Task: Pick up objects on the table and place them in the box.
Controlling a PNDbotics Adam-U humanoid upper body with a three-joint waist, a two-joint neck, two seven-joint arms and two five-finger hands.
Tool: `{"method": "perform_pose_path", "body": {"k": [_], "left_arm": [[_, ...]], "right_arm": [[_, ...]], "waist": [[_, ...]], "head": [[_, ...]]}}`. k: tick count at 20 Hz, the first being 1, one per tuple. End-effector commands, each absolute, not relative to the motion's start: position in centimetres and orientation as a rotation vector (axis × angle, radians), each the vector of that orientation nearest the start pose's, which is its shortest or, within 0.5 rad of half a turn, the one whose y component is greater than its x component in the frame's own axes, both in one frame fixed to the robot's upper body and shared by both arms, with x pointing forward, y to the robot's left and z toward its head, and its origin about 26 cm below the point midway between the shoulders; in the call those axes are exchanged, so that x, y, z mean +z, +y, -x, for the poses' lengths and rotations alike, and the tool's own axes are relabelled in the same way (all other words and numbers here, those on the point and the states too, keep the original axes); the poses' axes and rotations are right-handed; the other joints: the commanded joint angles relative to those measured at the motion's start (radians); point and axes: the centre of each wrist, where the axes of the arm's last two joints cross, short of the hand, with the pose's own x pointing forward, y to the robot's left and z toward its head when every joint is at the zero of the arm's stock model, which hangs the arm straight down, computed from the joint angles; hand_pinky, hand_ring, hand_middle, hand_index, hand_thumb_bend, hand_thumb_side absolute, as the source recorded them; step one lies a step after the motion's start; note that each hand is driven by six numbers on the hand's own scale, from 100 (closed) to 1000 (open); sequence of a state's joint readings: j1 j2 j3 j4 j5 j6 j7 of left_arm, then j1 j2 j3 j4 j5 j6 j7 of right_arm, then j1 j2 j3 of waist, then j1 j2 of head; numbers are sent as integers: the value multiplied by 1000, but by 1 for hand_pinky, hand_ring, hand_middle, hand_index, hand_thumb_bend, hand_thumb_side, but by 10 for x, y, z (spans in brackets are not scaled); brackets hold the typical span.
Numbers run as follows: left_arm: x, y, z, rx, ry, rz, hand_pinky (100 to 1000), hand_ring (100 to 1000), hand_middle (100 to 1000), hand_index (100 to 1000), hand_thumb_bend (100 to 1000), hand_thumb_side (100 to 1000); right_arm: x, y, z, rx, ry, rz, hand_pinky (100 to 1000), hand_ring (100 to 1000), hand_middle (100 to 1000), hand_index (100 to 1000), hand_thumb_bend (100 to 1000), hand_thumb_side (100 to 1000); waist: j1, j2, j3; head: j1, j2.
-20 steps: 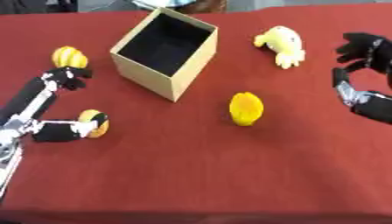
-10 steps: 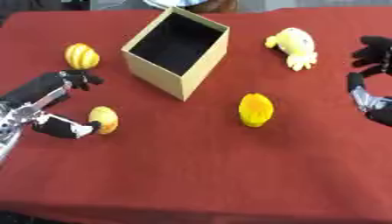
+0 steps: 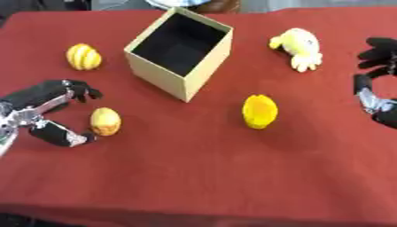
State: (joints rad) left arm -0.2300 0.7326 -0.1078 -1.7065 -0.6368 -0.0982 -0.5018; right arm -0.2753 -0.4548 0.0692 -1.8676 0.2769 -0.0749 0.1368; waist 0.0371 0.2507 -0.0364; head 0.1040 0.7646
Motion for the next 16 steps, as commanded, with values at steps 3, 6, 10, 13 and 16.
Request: {"method": "perform_pose_path", "body": {"k": [3, 6, 10, 13, 16], "left_arm": [[163, 351, -325, -1575, -1308, -754, 750, 668, 692, 829, 497, 159], [160, 348, -329, -1569, -1321, -750, 745, 659, 683, 824, 493, 158], [157, 343, -334, -1577, -1323, -748, 734, 640, 661, 807, 483, 150], [156, 341, -337, -1595, -1306, -757, 704, 609, 625, 777, 468, 121], [156, 341, -340, -1615, -1280, -778, 666, 572, 589, 746, 458, 100]], "right_arm": [[177, -281, -314, 884, -2075, 459, 646, 722, 714, 893, 125, 318], [176, -281, -314, 884, -2074, 457, 646, 722, 714, 893, 122, 319], [176, -281, -314, 887, -2073, 455, 646, 722, 715, 894, 119, 320], [176, -281, -314, 887, -2071, 454, 646, 722, 715, 894, 117, 322], [176, -281, -314, 888, -2071, 454, 647, 722, 715, 894, 115, 322]], "waist": [[9, -28, -4], [10, -28, -6], [10, -29, -9], [9, -29, -10], [9, -29, -11]], "head": [[-3, 5], [-5, 5], [-8, 5], [-10, 5], [-12, 5]]}}
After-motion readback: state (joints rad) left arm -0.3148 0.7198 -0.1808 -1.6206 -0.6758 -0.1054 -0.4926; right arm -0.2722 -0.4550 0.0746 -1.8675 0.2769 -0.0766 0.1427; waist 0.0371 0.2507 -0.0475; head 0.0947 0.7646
